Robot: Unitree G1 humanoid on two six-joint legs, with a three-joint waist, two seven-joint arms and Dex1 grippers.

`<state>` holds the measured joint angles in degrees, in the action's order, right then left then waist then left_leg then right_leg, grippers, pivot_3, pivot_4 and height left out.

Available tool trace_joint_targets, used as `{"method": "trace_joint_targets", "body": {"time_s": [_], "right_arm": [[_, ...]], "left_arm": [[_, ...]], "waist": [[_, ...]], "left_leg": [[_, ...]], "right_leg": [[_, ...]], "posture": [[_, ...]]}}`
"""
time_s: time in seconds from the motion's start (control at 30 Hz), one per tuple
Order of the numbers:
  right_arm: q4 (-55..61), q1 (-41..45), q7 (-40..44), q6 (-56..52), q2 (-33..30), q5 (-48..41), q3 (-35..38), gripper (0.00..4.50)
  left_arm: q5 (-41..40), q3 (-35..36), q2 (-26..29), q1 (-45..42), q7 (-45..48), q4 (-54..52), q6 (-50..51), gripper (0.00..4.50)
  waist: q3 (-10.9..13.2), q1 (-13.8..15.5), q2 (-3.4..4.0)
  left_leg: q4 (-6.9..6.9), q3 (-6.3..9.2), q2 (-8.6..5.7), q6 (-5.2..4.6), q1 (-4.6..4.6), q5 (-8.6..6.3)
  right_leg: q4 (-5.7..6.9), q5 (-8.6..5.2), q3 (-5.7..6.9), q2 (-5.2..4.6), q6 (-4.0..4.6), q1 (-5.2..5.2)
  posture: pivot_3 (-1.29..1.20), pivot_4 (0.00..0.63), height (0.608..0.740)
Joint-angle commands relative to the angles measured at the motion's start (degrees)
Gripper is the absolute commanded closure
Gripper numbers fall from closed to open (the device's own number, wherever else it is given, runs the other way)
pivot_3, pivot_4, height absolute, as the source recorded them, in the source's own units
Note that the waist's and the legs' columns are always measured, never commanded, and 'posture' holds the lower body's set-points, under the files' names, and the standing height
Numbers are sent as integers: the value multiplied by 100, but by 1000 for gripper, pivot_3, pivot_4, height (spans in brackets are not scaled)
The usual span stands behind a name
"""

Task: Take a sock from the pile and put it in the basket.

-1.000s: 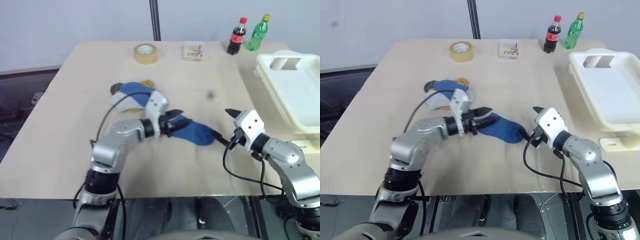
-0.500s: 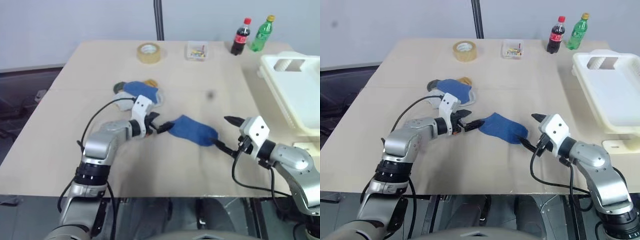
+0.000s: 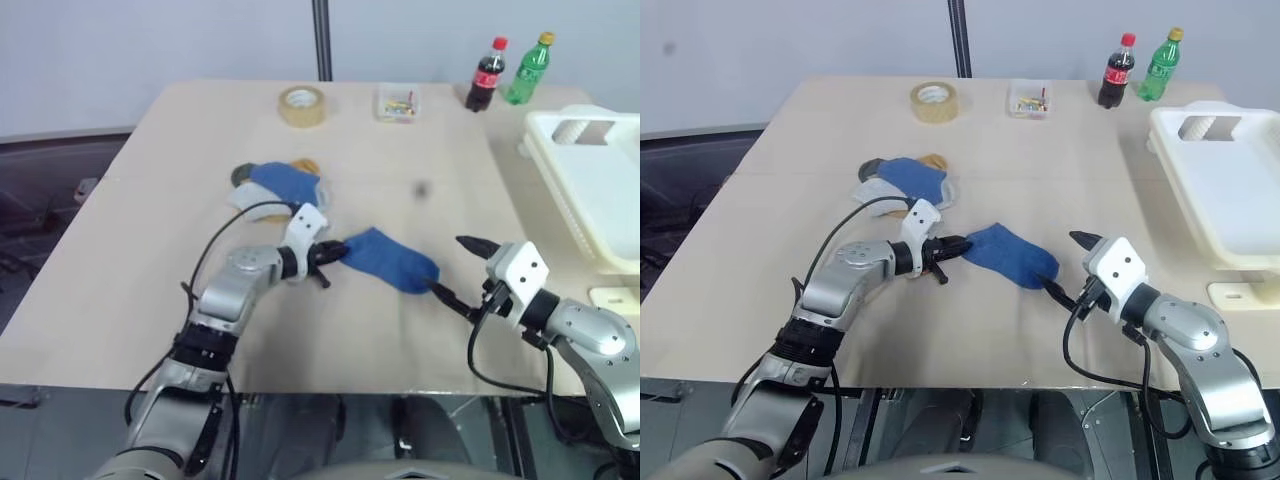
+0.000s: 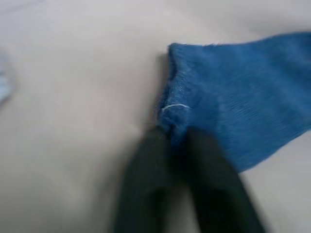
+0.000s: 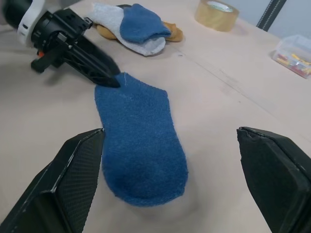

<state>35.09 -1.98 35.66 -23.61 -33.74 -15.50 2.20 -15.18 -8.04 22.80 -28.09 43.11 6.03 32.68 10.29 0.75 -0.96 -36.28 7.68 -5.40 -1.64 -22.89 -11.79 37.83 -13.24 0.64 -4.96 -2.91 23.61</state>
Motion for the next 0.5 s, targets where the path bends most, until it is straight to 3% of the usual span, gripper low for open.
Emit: {"method": "trace_joint_targets", "body": {"time_s": [0.03, 0.17, 0.33, 0.4, 0.5], "right_arm": [[249, 23, -23, 120, -42, -8, 101, 0], [172, 124, 8, 124, -29, -20, 32, 0], [31, 266, 41, 162, 31, -46, -48, 0], [-17, 300, 20, 164, 58, -40, -62, 0], [-29, 343, -46, 113, 91, -25, -74, 0]], "left_arm": [[-771, 736, 61, 196, 197, -556, 370, 4461], [-1338, 1355, 592, 503, 398, -1133, 870, 4461], [-2476, 2578, 2271, 557, 1100, -1857, 2051, 4461], [-3087, 2619, 2734, 311, 1375, -2115, 2663, 4461], [-3414, 1949, 2487, -390, 1031, -2244, 3351, 4461]], "waist": [[0, -26, 0], [1, -35, 1], [8, -130, -6], [8, -104, -5], [4, 36, 2]], "left_leg": [[0, -1, 1, 0, 0, 0], [1, 1, 5, 0, -2, -1], [4, 1, 9, 1, -4, -1], [5, 3, 8, 1, -3, -2], [3, 7, -7, -3, 1, -4]], "right_leg": [[0, 0, -1, 1, 0, 2], [1, 0, 1, 4, 1, 5], [1, -1, 0, 7, 2, 11], [0, -3, 3, 7, 1, 10], [-8, -5, 11, 5, -4, -2]], "posture": [[0, 150, 740], [0, 150, 740], [0, 150, 740], [0, 150, 740], [0, 150, 740]]}}
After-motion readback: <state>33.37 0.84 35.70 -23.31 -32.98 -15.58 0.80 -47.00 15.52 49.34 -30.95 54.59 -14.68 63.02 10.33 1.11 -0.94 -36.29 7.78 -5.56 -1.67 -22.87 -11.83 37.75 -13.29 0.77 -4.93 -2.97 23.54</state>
